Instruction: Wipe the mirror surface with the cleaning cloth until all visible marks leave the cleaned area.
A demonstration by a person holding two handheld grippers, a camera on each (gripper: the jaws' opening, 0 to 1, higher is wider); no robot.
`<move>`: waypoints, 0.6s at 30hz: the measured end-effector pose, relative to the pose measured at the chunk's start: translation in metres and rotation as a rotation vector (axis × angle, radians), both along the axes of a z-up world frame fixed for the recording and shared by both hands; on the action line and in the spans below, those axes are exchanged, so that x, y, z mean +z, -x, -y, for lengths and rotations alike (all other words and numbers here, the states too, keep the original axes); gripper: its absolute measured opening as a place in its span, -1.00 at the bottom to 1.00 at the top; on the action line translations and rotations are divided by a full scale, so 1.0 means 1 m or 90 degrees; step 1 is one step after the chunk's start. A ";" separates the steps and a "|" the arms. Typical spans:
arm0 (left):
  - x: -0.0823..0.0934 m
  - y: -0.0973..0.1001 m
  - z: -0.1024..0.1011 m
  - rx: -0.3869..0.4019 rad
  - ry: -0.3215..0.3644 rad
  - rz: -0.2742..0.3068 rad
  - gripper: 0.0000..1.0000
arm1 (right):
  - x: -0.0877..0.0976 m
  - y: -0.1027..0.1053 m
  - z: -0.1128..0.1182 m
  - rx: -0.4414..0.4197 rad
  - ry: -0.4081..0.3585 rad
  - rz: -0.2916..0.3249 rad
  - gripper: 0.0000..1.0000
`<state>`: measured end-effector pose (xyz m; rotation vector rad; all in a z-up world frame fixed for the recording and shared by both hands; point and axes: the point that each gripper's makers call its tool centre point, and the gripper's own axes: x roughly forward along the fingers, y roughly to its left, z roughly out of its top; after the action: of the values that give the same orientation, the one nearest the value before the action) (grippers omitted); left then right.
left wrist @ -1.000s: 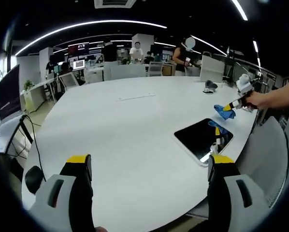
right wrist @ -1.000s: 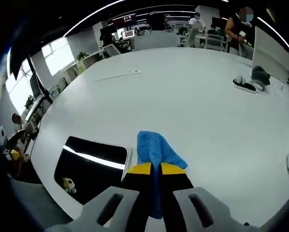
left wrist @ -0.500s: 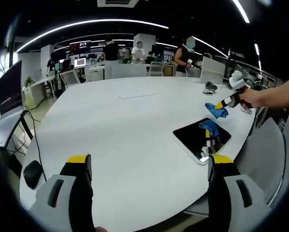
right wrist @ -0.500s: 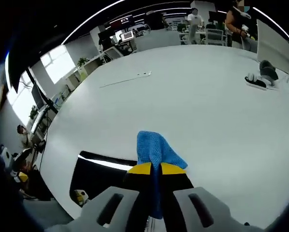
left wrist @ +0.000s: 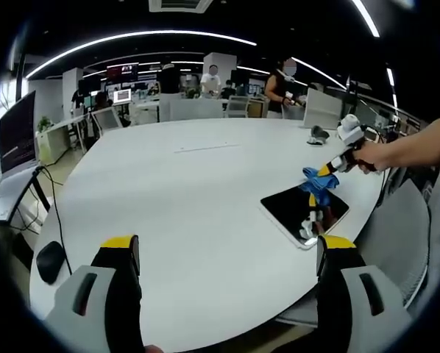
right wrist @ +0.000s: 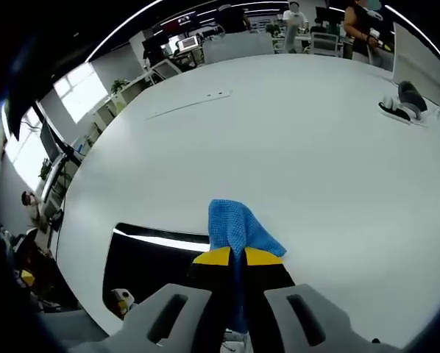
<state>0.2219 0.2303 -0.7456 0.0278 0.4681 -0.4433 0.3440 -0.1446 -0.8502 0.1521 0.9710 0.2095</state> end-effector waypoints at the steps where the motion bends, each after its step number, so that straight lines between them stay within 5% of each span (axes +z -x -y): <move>1: 0.000 0.000 0.000 0.001 0.000 0.001 0.98 | -0.002 -0.001 -0.001 0.000 0.000 -0.002 -1.00; 18: -0.002 0.000 0.009 -0.023 -0.006 -0.004 0.98 | -0.014 0.005 -0.020 0.023 0.010 -0.031 -1.00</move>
<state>0.2222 0.2209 -0.7476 0.0436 0.4761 -0.4767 0.3387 -0.1251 -0.8643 0.1265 1.0233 0.2320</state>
